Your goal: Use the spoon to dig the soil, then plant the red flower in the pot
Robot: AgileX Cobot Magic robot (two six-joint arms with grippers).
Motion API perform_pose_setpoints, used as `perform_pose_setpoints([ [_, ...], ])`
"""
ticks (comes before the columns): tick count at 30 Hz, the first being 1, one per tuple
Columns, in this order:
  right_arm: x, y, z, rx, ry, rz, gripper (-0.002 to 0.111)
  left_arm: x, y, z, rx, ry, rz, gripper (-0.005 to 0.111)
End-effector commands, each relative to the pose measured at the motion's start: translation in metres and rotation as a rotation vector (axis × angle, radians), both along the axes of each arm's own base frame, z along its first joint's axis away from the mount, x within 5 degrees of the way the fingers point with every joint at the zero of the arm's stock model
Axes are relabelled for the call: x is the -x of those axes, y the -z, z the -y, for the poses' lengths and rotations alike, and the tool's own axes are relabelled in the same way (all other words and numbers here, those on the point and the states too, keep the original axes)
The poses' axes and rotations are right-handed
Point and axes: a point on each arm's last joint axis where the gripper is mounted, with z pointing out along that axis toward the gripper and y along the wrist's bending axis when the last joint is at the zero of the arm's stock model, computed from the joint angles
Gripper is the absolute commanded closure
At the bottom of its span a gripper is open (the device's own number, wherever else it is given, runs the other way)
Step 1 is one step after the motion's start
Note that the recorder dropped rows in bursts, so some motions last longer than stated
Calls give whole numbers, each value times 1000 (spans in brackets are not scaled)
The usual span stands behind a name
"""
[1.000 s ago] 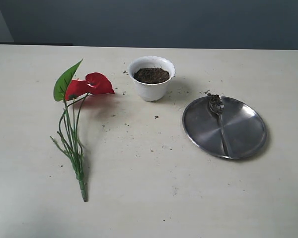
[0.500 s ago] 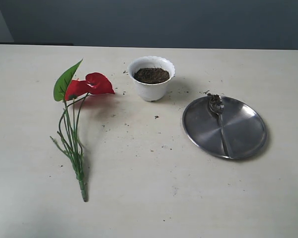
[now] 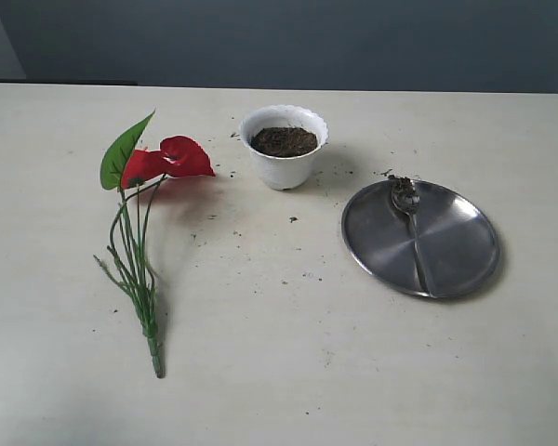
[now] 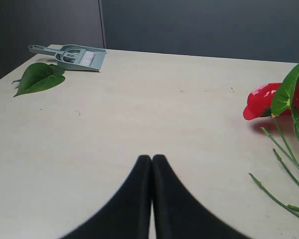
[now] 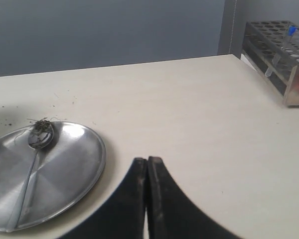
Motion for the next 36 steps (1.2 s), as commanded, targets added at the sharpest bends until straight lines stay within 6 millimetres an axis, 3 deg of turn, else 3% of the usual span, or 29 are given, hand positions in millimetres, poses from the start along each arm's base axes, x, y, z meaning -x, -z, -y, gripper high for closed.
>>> perform_pose_setpoints([
  [1,0,0,0,-3,5,7,109,0,1,1,8,8,8,106],
  [36,0,0,1,21,7,5,109,0,1,1,8,8,8,106],
])
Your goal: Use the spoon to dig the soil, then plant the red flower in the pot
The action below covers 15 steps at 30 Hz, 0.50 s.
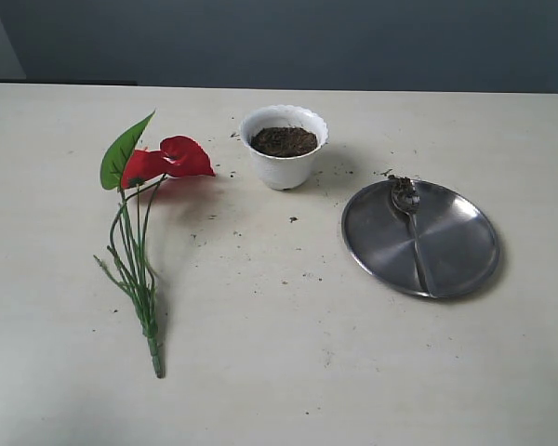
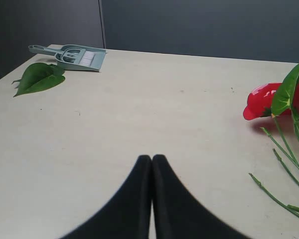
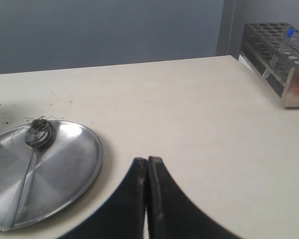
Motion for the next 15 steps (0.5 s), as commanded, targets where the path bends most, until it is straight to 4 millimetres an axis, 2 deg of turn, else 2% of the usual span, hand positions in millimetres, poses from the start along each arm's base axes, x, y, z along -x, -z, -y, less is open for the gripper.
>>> perform_pose_setpoints([
  [1,0,0,1,9,6,6,109,0,1,1,8,8,8,106],
  [15,0,0,0,-1,5,6,109,0,1,1,8,8,8,106],
])
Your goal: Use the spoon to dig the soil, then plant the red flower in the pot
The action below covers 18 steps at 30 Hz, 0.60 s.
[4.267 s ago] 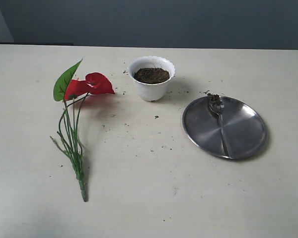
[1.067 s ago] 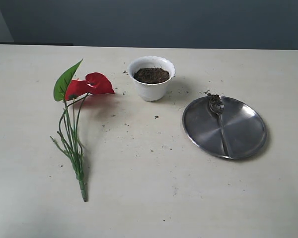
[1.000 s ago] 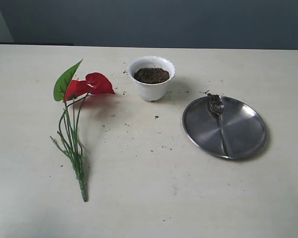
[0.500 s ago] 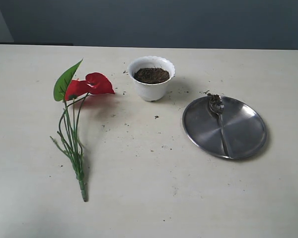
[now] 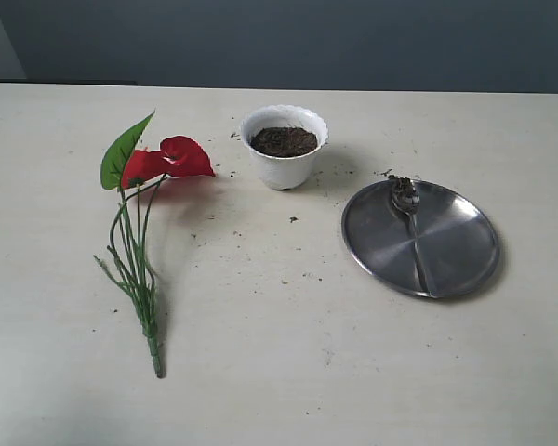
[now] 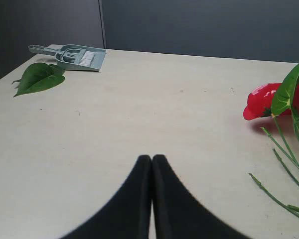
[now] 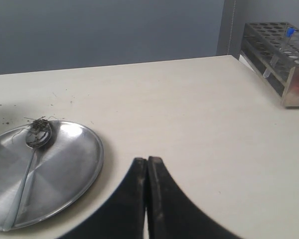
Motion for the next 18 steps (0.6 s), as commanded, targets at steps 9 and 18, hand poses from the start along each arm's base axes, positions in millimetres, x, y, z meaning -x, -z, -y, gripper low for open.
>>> perform_pose_setpoints([
  [9,0,0,0,0,5,6,109,0,1,1,8,8,8,106],
  [18,0,0,0,0,5,6,109,0,1,0,-31,5,0,106],
])
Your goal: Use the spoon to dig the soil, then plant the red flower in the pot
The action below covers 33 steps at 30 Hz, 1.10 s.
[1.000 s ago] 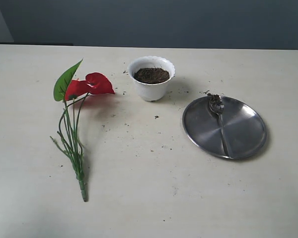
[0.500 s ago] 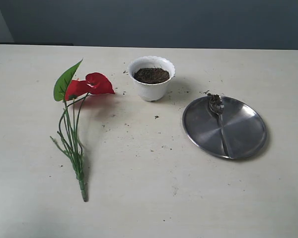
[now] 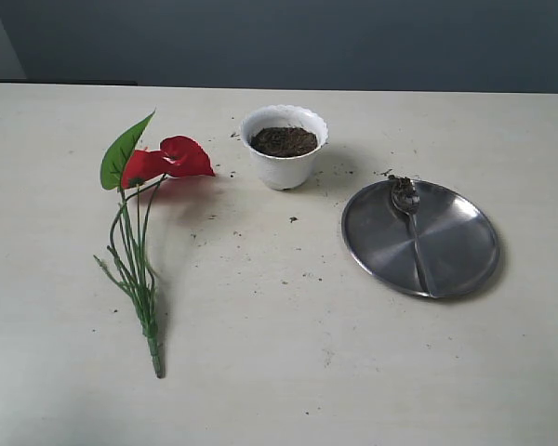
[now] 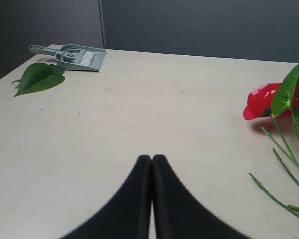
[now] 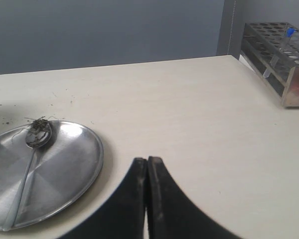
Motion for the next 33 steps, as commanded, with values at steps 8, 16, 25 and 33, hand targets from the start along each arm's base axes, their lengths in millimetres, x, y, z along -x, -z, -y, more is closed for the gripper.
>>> perform_pose_setpoints([
  [8,0,0,0,0,5,6,109,-2,-10,-1,-106,14,98,106],
  [16,0,0,0,0,5,6,109,-3,-16,0,-123,22,161,106],
  [25,0,0,0,-15,4,7,109,-3,-27,2,-158,37,288,106],
  [33,0,0,0,-15,4,7,109,-3,-27,2,-158,37,288,106],
])
